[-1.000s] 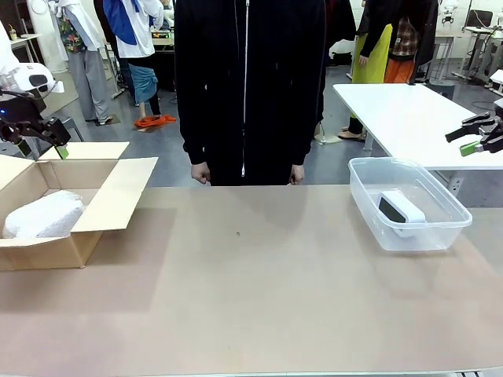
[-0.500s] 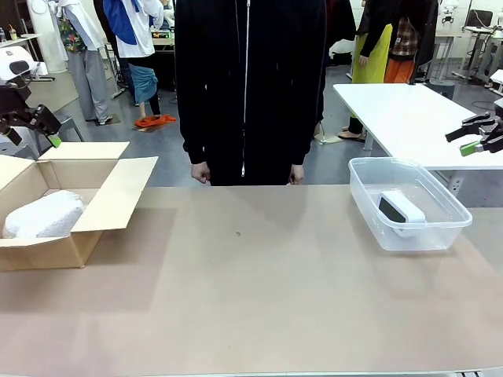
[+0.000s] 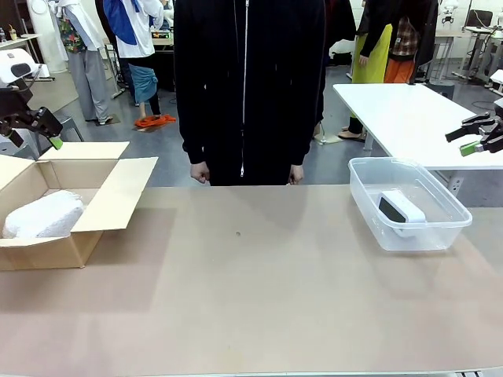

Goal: Separate and place wrapped and unwrapped clocks.
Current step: If the picked Digital clock is wrapped, place it in the Package Box ; if not, place it in the Organizing box.

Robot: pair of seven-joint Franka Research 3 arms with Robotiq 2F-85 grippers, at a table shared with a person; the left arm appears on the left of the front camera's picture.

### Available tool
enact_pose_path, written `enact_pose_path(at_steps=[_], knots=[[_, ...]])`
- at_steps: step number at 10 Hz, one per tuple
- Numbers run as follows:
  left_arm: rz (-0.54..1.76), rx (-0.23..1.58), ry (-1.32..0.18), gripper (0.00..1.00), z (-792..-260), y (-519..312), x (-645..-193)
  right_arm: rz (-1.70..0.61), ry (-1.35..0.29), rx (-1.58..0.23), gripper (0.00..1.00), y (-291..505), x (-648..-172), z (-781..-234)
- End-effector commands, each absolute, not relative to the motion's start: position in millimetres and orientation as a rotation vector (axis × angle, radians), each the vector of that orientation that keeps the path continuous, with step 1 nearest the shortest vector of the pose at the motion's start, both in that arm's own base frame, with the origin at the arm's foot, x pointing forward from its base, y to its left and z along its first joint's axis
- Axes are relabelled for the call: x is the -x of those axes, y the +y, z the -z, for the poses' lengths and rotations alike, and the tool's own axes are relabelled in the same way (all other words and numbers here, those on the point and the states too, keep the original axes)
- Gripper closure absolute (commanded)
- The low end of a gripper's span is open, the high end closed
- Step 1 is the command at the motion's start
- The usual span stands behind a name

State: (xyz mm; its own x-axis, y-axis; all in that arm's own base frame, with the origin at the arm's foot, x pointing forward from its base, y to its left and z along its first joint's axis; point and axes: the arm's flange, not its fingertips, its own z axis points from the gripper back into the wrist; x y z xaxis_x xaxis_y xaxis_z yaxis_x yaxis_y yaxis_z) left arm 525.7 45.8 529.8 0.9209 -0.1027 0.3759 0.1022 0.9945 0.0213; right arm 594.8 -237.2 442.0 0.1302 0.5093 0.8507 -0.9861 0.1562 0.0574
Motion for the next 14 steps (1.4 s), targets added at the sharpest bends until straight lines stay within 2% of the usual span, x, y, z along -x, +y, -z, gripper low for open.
enact_pose_path(at_steps=[1, 14], knots=[[0.106, -0.001, -0.386, 0.0, -529.8, 45.6, -525.7, -1.252, -0.806, -0.763, 0.0, -235.2, -594.9, -441.2], [0.106, -0.001, -0.386, 0.0, -529.8, 45.6, -525.7, -1.252, -0.806, -0.763, 0.0, -235.2, -594.9, -441.2]])
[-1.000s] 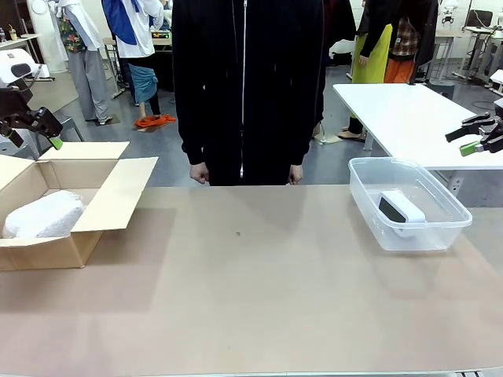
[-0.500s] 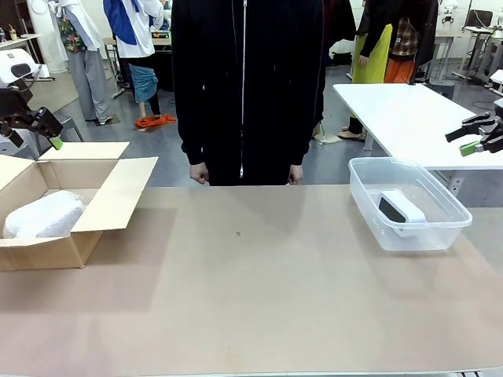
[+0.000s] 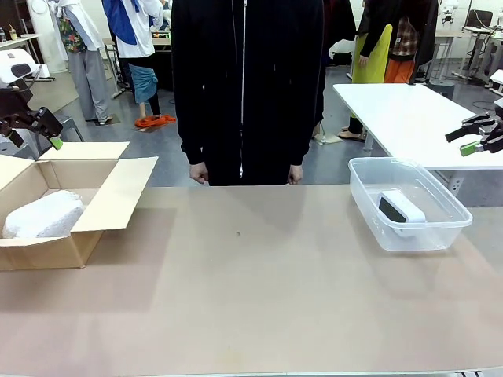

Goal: Separate and place wrapped and unwrapped clocks.
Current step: If the picked Digital clock is wrapped, place it in the Package Box ; if not, place it in the Organizing box.

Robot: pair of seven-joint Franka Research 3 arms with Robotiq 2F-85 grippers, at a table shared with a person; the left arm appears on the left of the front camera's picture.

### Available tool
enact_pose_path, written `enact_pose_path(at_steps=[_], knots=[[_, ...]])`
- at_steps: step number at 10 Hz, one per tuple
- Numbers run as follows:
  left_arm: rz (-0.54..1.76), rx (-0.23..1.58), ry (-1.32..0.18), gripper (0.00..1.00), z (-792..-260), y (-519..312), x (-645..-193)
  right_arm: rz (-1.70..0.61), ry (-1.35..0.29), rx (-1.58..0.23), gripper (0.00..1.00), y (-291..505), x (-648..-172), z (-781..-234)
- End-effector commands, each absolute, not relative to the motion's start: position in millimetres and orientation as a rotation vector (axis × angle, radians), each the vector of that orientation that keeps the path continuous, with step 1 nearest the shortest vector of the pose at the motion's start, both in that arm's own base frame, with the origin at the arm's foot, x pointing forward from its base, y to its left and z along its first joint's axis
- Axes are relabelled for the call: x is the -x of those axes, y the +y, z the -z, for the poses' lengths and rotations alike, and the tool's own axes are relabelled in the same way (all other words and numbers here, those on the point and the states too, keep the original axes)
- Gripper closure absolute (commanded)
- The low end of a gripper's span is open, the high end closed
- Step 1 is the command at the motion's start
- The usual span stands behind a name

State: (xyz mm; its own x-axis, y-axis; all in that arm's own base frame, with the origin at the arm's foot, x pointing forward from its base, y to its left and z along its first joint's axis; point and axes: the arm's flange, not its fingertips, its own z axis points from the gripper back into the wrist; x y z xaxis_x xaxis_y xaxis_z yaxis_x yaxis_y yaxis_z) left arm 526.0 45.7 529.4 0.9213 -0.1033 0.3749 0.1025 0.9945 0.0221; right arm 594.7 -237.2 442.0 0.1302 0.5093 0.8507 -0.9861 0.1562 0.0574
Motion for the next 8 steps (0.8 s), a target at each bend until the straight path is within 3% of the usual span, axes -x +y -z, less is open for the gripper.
enact_pose_path(at_steps=[1, 8], knots=[[0.106, -0.001, -0.386, 0.0, -529.8, 45.6, -525.7, -1.252, -0.806, -0.763, 0.0, -235.2, -594.9, -441.2], [0.106, -0.001, -0.386, 0.0, -529.8, 45.6, -525.7, -1.252, -0.806, -0.763, 0.0, -235.2, -594.9, -441.2]])
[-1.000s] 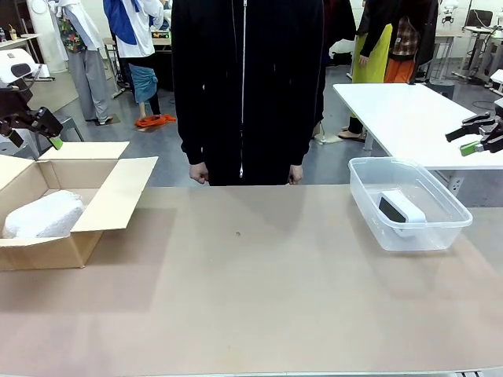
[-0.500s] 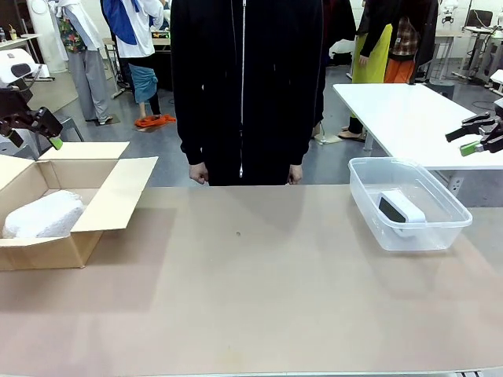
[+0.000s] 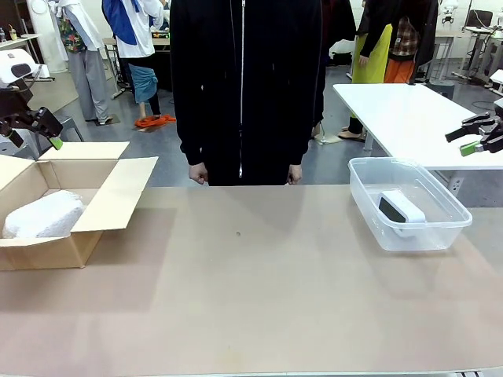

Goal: Separate and place wrapped and unwrapped clocks.
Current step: If the picked Digital clock is wrapped, place it in the Package Box ; if not, place it in the Organizing box.

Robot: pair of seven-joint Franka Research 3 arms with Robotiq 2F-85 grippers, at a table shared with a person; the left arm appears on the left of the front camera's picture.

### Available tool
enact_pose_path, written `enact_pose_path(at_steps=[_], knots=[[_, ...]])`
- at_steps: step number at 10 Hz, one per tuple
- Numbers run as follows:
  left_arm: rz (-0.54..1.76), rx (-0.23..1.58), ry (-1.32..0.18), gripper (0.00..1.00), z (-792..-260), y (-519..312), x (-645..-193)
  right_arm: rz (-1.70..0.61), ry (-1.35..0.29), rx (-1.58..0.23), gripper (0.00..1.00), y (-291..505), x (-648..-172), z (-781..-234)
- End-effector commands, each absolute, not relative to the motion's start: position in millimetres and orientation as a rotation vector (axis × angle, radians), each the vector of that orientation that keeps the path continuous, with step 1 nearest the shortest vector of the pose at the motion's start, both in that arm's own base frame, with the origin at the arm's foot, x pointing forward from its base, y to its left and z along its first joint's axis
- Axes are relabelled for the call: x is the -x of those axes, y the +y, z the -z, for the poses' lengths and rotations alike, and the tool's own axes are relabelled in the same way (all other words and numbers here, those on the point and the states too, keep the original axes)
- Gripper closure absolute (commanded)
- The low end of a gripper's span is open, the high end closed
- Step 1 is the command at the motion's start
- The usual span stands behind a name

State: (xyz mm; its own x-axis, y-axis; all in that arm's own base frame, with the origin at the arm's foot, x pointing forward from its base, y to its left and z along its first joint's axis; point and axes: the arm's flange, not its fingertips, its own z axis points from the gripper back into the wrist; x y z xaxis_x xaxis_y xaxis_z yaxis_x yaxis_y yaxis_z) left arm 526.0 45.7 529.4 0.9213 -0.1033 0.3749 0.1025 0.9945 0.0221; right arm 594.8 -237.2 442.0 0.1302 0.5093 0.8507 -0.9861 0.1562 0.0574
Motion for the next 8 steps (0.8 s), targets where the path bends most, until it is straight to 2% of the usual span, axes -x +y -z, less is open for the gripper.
enact_pose_path(at_steps=[1, 8], knots=[[0.106, -0.001, -0.386, 0.0, -529.8, 45.6, -525.7, -1.252, -0.806, -0.763, 0.0, -235.2, -594.9, -441.2], [0.106, -0.001, -0.386, 0.0, -529.8, 45.6, -525.7, -1.252, -0.806, -0.763, 0.0, -235.2, -594.9, -441.2]])
